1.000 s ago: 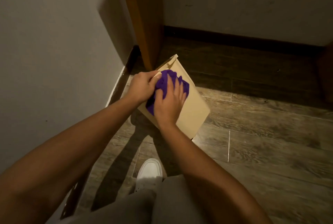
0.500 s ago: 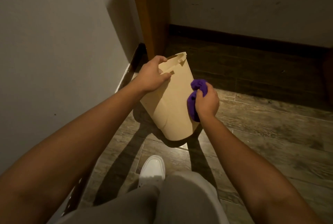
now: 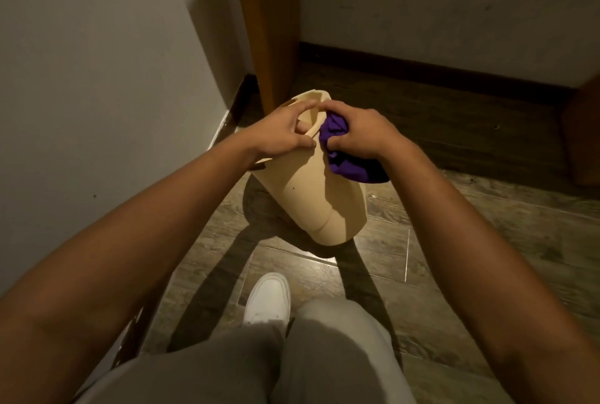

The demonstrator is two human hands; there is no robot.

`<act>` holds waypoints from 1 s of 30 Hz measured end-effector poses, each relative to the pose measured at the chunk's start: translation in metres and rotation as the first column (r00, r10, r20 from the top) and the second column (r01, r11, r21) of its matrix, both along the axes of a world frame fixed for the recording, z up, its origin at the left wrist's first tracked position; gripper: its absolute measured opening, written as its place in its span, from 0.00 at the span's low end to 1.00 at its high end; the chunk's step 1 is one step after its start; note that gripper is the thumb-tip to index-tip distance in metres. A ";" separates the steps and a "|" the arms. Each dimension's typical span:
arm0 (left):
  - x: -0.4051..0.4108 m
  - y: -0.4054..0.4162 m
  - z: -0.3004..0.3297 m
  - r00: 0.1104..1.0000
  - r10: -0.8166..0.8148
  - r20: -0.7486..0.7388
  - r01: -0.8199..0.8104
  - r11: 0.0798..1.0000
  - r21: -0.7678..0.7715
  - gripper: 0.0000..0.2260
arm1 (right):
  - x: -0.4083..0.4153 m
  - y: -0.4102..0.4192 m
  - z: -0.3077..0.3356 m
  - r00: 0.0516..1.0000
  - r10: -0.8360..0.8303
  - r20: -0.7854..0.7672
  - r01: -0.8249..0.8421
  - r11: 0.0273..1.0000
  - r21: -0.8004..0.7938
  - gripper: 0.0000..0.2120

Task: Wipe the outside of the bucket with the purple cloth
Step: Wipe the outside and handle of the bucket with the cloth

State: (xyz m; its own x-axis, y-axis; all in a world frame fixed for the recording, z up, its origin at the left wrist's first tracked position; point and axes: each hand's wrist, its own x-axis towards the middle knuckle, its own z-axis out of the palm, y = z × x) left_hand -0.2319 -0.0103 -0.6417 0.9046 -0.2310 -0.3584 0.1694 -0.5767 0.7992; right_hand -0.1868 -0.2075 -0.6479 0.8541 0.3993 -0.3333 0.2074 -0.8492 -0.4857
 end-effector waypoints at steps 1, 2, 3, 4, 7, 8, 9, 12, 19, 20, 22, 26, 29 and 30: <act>-0.003 0.004 0.002 1.000 -0.023 -0.006 0.023 1.000 0.000 0.36 | 0.003 0.002 -0.002 0.999 0.014 0.052 -0.012 0.999 -0.034 0.36; -0.008 0.008 0.003 0.999 -0.053 -0.007 0.053 0.999 0.010 0.34 | 0.005 0.004 -0.004 0.992 0.033 0.120 -0.025 0.997 -0.070 0.34; -0.012 0.014 0.004 0.996 -0.086 -0.006 0.086 0.996 0.029 0.31 | 0.007 0.004 -0.008 0.983 0.044 0.179 -0.028 0.996 -0.089 0.33; -0.017 0.021 0.003 0.993 -0.121 -0.007 0.121 0.991 0.054 0.26 | 0.009 0.004 -0.013 0.977 0.038 0.212 -0.019 0.996 -0.091 0.31; -0.034 0.039 -0.007 0.990 -0.144 -0.007 0.143 0.976 0.165 0.12 | 0.011 -0.005 -0.029 0.982 0.037 0.187 -0.011 0.990 -0.138 0.24; -0.039 0.043 -0.011 0.992 -0.124 0.004 0.121 0.973 0.198 0.11 | 0.009 -0.009 -0.036 0.990 0.044 0.138 -0.021 0.986 -0.163 0.22; -0.043 0.045 -0.015 0.994 -0.103 0.029 0.094 0.971 0.221 0.11 | 0.005 -0.013 -0.044 0.996 0.032 0.089 -0.016 0.985 -0.170 0.22; -0.044 0.045 -0.019 0.990 -0.090 0.109 0.059 0.964 0.260 0.10 | -0.007 -0.015 -0.053 0.993 -0.033 0.110 0.045 0.994 -0.102 0.30; -0.018 0.022 -0.008 0.971 -0.195 0.135 0.128 0.910 0.394 0.12 | 0.000 0.006 0.007 0.950 0.226 0.214 -0.187 0.964 -0.192 0.37; -0.016 0.018 -0.006 0.968 -0.207 0.143 0.135 0.908 0.396 0.11 | -0.001 0.008 0.013 0.952 0.247 0.180 -0.201 0.950 -0.240 0.34; -0.013 0.007 -0.003 0.960 -0.229 0.161 0.151 0.908 0.390 0.10 | -0.005 0.007 0.016 0.961 0.237 0.141 -0.194 0.945 -0.262 0.29; -0.014 0.013 -0.003 0.960 -0.237 0.150 0.178 0.928 0.327 0.17 | -0.004 -0.015 0.008 0.970 0.141 0.200 -0.097 0.971 -0.217 0.21; -0.018 0.023 -0.007 0.961 -0.185 0.203 0.118 0.945 0.305 0.16 | 0.002 -0.029 0.003 0.984 0.040 0.172 -0.019 0.992 -0.123 0.21; -0.019 0.021 -0.007 0.957 -0.174 0.232 0.102 0.951 0.291 0.15 | 0.004 -0.031 0.001 0.985 0.022 0.168 -0.003 0.994 -0.110 0.22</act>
